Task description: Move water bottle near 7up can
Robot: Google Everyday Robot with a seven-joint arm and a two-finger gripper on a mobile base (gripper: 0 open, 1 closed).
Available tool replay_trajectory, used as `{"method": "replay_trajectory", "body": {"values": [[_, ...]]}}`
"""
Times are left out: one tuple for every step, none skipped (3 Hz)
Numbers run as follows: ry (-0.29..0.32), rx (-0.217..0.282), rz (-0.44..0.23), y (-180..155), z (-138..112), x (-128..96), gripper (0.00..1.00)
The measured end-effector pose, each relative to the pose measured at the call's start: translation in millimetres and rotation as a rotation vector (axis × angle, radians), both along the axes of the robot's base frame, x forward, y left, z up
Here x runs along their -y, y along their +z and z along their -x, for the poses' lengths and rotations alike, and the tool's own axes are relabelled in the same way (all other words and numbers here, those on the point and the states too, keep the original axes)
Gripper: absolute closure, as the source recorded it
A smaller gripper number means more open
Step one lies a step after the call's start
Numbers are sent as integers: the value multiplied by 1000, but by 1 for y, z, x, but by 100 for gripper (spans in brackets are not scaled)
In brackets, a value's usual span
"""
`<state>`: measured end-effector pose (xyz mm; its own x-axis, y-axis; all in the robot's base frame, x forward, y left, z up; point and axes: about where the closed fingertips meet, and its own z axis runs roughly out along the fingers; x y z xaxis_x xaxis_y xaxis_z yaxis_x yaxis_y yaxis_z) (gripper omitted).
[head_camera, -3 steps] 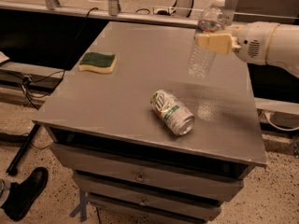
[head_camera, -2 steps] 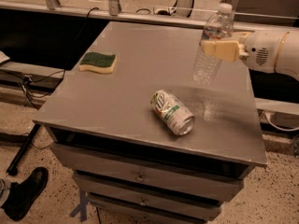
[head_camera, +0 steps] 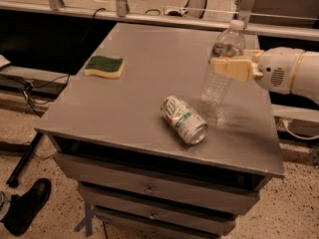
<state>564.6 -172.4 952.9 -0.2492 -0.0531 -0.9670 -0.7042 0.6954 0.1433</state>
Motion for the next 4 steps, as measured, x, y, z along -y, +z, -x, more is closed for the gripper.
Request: {"method": "replay_trajectory", "body": {"values": [[37,-11,-8,-10,9,-13,84],[78,-6,-9,-16,16,-26,59],[108,7,-13,-22,22,-33,36],[134,18,-21,-27,27,-38,12]]}}
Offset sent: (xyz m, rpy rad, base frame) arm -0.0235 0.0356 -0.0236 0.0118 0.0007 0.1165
